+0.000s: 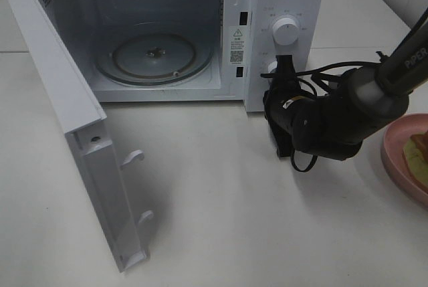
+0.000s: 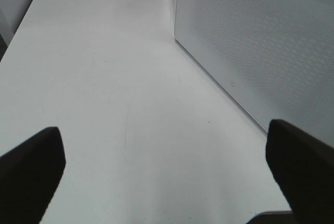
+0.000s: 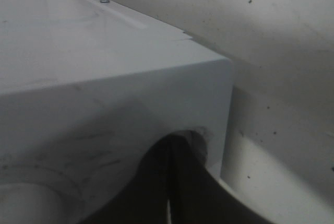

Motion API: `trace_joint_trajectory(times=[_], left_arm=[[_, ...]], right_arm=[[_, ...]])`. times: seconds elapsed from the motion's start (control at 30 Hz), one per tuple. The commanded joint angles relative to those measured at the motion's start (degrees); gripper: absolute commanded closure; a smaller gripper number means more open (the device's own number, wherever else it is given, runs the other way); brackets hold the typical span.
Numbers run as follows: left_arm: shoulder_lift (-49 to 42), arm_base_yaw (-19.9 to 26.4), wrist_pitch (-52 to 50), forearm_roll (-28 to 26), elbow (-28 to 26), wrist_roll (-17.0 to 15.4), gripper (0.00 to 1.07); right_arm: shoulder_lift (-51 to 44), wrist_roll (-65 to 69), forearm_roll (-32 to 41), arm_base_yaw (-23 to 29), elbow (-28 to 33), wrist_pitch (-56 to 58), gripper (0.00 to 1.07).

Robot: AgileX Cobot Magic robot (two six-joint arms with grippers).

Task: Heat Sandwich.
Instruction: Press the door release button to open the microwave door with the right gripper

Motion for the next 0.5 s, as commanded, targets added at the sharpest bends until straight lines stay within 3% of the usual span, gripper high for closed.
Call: trace_joint_trajectory(times=[0.03, 0.5], left_arm=[[-1.09, -0.34, -0.52, -0.46, 0.00, 0.00, 0.07], [-1.09, -0.34, -0.52, -0.46, 0.00, 0.00, 0.07]], right_arm=[[-2.41, 0.11, -2.23, -1.60, -1.09, -8.25, 1.07], [-2.41, -0.11, -2.58, -1.60, -1.09, -6.82, 1.07]])
